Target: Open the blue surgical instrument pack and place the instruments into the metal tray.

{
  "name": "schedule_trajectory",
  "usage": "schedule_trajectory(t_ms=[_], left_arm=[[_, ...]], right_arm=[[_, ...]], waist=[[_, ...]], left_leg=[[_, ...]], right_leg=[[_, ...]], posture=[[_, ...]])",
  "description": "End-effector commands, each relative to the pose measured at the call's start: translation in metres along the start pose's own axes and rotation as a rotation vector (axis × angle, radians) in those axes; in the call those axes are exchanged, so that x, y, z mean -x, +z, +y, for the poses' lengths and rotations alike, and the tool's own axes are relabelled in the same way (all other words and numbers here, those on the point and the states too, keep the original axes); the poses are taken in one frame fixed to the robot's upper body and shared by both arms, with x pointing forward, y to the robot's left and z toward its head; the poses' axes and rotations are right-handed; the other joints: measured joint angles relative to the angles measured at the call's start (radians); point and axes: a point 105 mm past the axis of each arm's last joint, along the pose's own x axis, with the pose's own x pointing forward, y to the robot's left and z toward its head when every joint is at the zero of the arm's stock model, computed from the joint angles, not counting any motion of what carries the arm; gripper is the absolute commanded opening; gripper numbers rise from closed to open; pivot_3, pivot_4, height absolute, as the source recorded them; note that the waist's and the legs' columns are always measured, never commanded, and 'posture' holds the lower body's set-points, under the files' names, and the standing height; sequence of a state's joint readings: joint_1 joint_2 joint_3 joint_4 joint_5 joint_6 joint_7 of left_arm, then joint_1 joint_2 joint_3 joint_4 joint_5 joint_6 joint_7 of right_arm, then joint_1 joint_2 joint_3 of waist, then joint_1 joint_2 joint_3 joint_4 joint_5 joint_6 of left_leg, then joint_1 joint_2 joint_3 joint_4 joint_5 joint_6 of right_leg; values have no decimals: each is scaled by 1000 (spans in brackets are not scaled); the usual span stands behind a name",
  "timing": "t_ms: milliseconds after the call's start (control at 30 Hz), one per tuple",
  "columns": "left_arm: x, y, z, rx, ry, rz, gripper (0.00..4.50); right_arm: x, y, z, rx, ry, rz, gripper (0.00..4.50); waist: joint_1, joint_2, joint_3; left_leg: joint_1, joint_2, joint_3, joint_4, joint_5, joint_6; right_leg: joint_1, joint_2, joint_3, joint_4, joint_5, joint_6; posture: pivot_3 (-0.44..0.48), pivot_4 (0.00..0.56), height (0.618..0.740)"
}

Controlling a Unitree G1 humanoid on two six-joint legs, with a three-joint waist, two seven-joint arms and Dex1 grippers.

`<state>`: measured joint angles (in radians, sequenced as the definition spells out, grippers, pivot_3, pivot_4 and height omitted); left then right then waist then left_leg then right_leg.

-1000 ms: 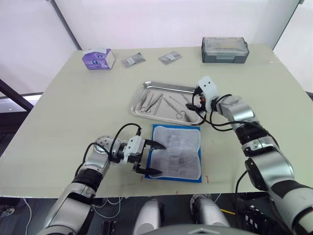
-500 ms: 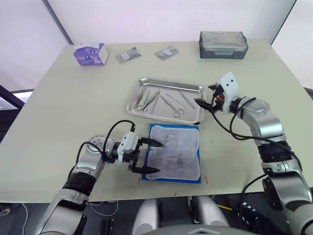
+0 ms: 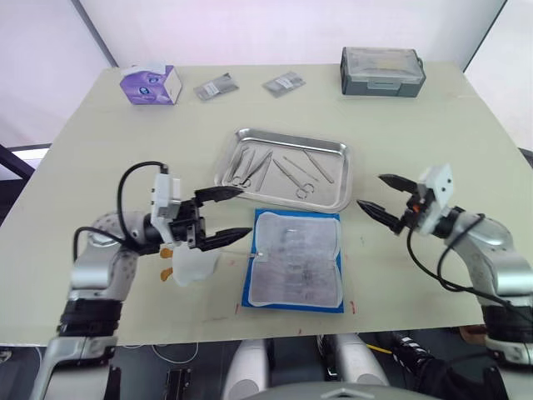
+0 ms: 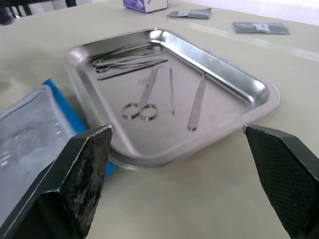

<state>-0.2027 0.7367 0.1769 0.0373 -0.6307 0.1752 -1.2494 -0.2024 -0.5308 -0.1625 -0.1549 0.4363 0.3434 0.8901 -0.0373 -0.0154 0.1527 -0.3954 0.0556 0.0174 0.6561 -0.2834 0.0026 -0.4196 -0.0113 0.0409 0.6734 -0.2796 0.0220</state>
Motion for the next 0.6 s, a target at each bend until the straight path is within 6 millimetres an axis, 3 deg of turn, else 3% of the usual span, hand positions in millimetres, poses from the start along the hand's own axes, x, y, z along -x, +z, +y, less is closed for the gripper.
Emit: schedule_trajectory(t_ms=[33, 200, 400, 600], left_arm=[[20, 15, 4, -35, 96, -10, 4500], [54, 6, 2, 8, 232, 39, 4500], [99, -21, -9, 63, 402, 161, 4500], [123, -36, -15, 74, 522, 234, 4500]], right_arm=[[18, 11, 0, 26, -3, -43, 4409], [48, -4, -2, -15, -37, -17, 4409], [84, -22, 2, -24, -69, 34, 4409], [110, -32, 3, -31, -103, 58, 4409]], waist=[[2, -1, 1], [3, -2, 2], [3, -3, 2], [5, -3, 2]], left_leg=[[0, 0, 0, 2, 0, 0], [0, 0, 0, 4, 0, 0], [1, 0, 1, 8, 0, 0], [5, 0, 3, 11, 0, 0]], right_leg=[[0, 0, -1, 2, 0, 0], [0, 0, -1, 4, 0, 0], [3, 0, -1, 5, 0, 0], [8, 0, -1, 5, 0, 1]], posture=[[0, 150, 731], [0, 150, 731], [0, 150, 731], [0, 150, 731]])
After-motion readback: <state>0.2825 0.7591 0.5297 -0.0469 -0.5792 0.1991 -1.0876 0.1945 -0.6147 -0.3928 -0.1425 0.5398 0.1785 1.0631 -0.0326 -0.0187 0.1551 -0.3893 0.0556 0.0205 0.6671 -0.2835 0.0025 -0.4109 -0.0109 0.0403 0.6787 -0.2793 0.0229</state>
